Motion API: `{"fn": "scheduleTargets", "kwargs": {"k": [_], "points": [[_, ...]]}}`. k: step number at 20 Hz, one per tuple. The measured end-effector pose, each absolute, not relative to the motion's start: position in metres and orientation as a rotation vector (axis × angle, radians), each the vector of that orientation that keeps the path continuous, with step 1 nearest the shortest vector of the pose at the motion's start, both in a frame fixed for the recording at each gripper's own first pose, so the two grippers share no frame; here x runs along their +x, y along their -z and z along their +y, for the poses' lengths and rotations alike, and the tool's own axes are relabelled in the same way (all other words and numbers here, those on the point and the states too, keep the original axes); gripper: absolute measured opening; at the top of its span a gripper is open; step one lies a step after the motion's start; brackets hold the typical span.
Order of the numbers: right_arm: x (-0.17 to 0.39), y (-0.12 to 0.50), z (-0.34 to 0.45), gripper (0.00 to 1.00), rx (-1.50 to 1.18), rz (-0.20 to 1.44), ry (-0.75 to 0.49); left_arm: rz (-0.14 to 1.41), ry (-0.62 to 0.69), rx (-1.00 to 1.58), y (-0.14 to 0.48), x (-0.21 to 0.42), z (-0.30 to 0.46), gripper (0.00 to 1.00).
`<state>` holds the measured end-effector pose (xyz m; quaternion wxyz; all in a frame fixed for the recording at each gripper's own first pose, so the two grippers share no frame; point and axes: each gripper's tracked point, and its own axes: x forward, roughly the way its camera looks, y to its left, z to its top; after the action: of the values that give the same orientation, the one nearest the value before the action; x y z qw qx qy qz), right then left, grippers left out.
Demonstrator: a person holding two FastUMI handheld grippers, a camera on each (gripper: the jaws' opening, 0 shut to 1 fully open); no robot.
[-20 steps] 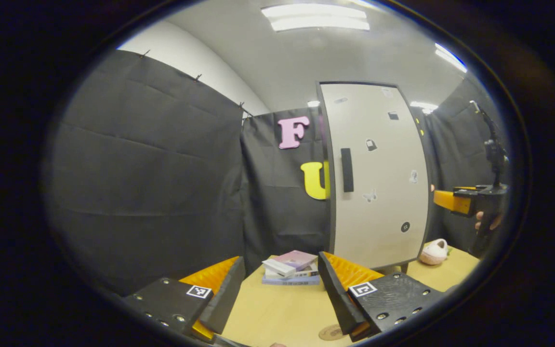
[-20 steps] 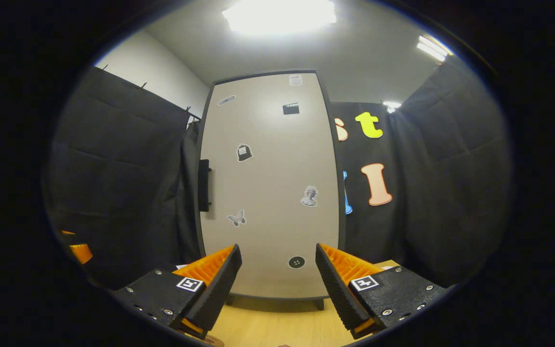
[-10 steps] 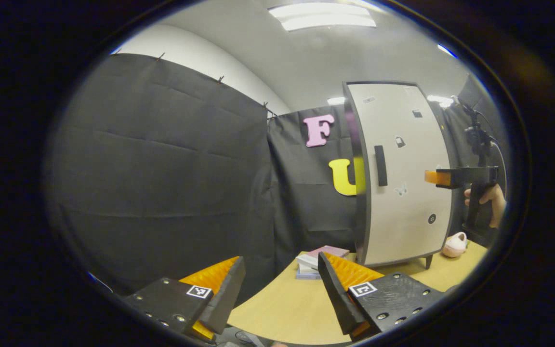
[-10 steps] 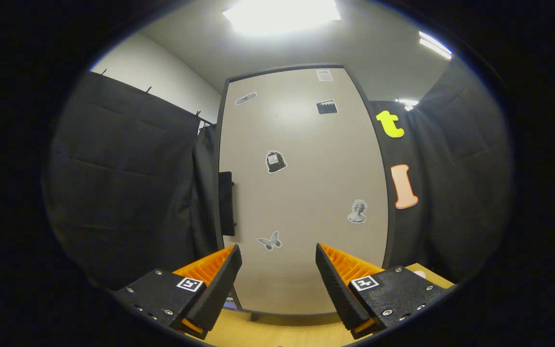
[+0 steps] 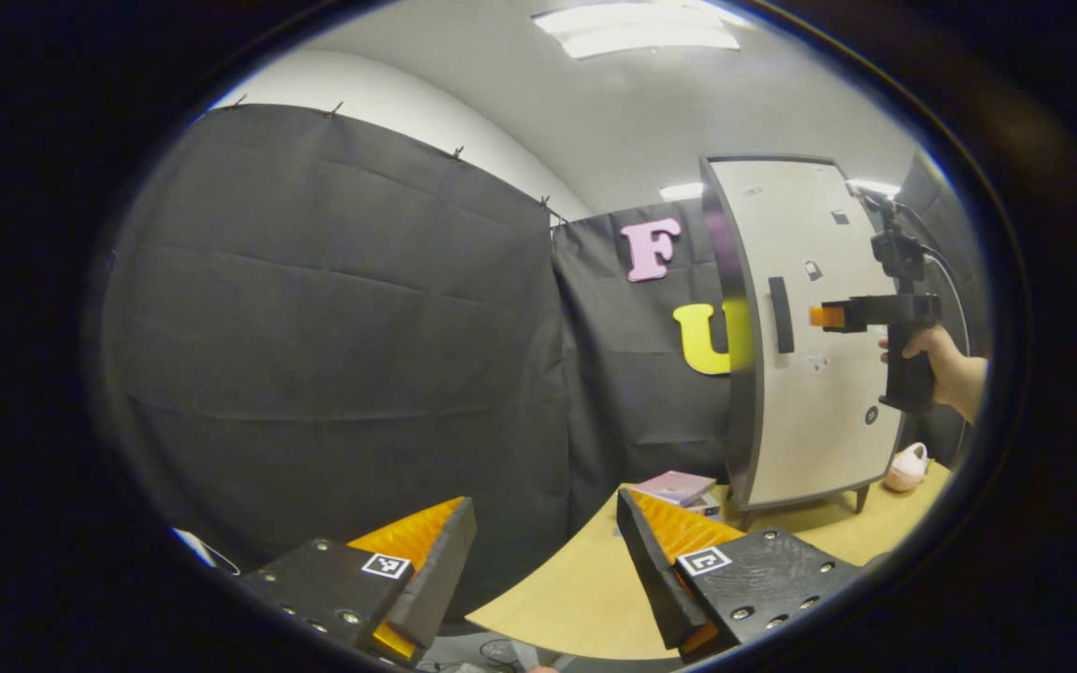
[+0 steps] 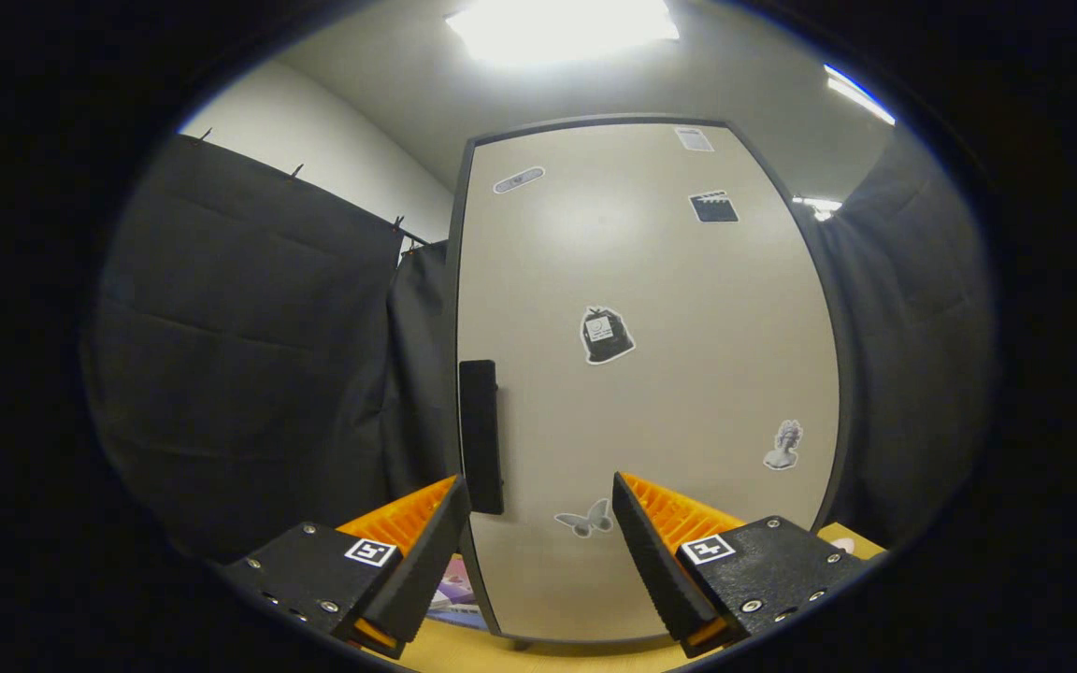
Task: Open the cabinet door with the right hand, grasp the bottle in the cabinet with the left hand and place it on the coaster, then close the cabinet door with the right hand.
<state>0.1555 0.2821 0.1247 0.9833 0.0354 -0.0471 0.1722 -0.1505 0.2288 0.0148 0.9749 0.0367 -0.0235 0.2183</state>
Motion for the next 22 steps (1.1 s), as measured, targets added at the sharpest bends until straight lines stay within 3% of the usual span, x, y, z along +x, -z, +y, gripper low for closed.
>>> {"fn": "scheduleTargets", "kwargs": {"k": [6,8,11,12,15,16,17,19,21,22], "points": [[0.184,-0.126,0.321,0.94,0.043,-0.054,-0.359,-0.053,-0.506,0.081,-0.016,-0.168,0.259,0.83],[0.195,-0.119,0.331,0.92,0.019,-0.011,-0.355,-0.046,-0.517,0.062,-0.011,-0.168,0.264,0.87],[0.212,-0.114,0.341,0.83,0.001,0.038,-0.348,-0.034,-0.535,0.053,-0.003,-0.167,0.273,0.83],[0.216,-0.112,0.342,0.8,-0.006,0.051,-0.339,-0.032,-0.538,0.053,-0.001,-0.166,0.275,0.87],[0.229,-0.12,0.344,0.66,-0.018,0.034,-0.302,-0.033,-0.539,0.044,0.0,-0.165,0.28,0.87],[0.23,-0.121,0.346,0.62,-0.021,0.035,-0.302,-0.035,-0.54,0.042,0.001,-0.166,0.28,0.83],[0.23,-0.119,0.348,0.5,-0.012,0.046,-0.306,-0.039,-0.538,0.04,0.001,-0.165,0.28,0.92],[0.228,-0.119,0.349,0.34,0.018,0.061,-0.315,-0.045,-0.531,0.037,0.001,-0.167,0.282,0.92],[0.227,-0.119,0.349,0.26,0.022,0.078,-0.328,-0.048,-0.514,0.033,0.0,-0.167,0.28,0.83],[0.226,-0.12,0.348,0.24,0.01,0.08,-0.332,-0.051,-0.504,0.03,-0.002,-0.167,0.28,0.92]]}}
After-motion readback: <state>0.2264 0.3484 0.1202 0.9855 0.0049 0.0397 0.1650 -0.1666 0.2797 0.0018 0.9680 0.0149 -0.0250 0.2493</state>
